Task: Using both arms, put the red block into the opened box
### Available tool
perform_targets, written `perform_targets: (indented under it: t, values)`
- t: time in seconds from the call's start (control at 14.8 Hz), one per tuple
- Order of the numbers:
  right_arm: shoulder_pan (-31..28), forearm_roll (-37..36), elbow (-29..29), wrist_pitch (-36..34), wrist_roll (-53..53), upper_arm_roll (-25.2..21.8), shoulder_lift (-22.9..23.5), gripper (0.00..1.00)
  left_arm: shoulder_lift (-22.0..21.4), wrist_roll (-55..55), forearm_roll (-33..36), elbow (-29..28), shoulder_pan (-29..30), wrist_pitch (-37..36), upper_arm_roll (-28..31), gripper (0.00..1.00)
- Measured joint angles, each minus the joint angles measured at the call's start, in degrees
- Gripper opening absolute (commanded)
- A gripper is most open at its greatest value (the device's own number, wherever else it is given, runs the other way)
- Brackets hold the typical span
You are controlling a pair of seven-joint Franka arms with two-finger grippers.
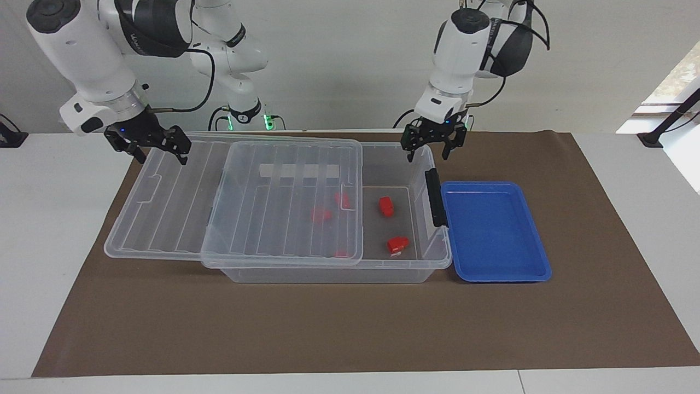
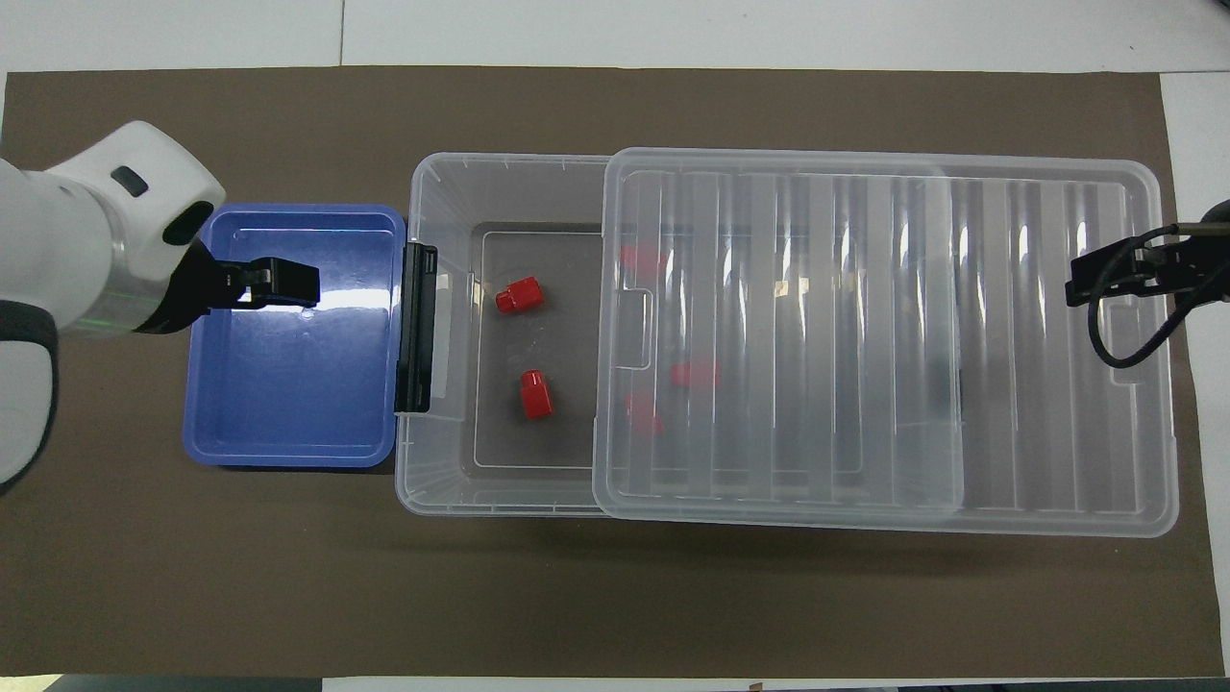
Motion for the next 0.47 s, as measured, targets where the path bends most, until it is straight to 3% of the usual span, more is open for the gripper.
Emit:
perform_targets:
  t: [0.2, 0.47]
  values:
    - [0.0, 0.0, 0.0, 0.5, 0.0, 0.0, 0.3, 1.0, 2.9, 2.8, 0.0, 6.0, 2.1, -4.3, 0.0, 1.0]
    - [0.0, 0.0, 0.0, 0.7, 0.0, 0.0, 0.9, 1.0, 3.1, 4.6, 0.0, 7.0, 3.6, -6.5, 0.1, 1.0]
